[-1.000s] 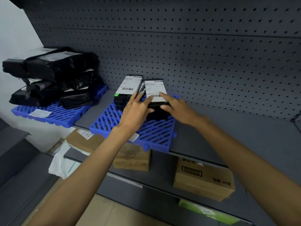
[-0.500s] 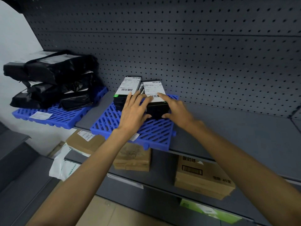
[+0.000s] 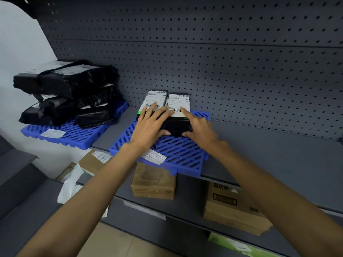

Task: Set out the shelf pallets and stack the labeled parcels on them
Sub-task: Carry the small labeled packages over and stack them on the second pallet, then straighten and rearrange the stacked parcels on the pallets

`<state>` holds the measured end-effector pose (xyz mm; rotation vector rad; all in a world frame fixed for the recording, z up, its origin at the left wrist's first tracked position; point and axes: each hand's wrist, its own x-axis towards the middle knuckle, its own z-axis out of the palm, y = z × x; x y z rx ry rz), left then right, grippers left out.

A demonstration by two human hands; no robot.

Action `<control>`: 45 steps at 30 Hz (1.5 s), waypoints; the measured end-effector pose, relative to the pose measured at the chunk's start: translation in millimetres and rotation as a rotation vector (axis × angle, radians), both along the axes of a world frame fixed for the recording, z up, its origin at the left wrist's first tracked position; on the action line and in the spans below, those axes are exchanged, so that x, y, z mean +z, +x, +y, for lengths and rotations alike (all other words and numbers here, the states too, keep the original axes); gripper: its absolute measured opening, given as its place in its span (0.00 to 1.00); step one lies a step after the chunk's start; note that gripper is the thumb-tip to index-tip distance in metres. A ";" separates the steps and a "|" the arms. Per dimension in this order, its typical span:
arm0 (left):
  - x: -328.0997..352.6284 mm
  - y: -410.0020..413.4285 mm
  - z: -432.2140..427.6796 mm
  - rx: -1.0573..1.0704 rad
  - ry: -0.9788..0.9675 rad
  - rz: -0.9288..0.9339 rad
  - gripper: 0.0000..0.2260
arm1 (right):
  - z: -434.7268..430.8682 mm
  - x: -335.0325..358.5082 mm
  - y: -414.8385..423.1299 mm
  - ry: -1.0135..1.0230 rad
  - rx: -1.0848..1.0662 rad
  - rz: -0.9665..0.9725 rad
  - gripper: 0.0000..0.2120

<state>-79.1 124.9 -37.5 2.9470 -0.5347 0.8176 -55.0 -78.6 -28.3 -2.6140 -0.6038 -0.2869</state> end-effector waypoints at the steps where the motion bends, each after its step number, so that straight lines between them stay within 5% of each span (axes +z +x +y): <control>1: 1.2 1.5 6.9 0.012 -0.037 -0.015 0.26 | -0.1 1.6 0.0 -0.023 -0.002 0.001 0.46; 9: 6.3 34.1 33.3 0.135 -0.380 0.266 0.21 | 27.5 9.0 2.4 -0.125 -0.057 0.010 0.46; 18: 5.1 38.3 62.7 -0.141 -0.537 0.327 0.19 | 44.9 0.7 -5.2 -0.005 -0.181 0.051 0.45; 34: 21.7 42.1 76.4 -0.253 -0.348 0.485 0.23 | 52.7 13.0 -14.8 -0.232 -0.283 0.191 0.45; 39: 32.3 34.6 92.6 -0.321 -0.255 0.353 0.22 | 57.6 41.6 -29.8 -0.265 -0.323 0.081 0.44; 45: 56.4 13.4 130.2 -0.330 -0.063 -0.010 0.17 | 129.7 60.2 -31.9 -0.198 -0.251 -0.190 0.23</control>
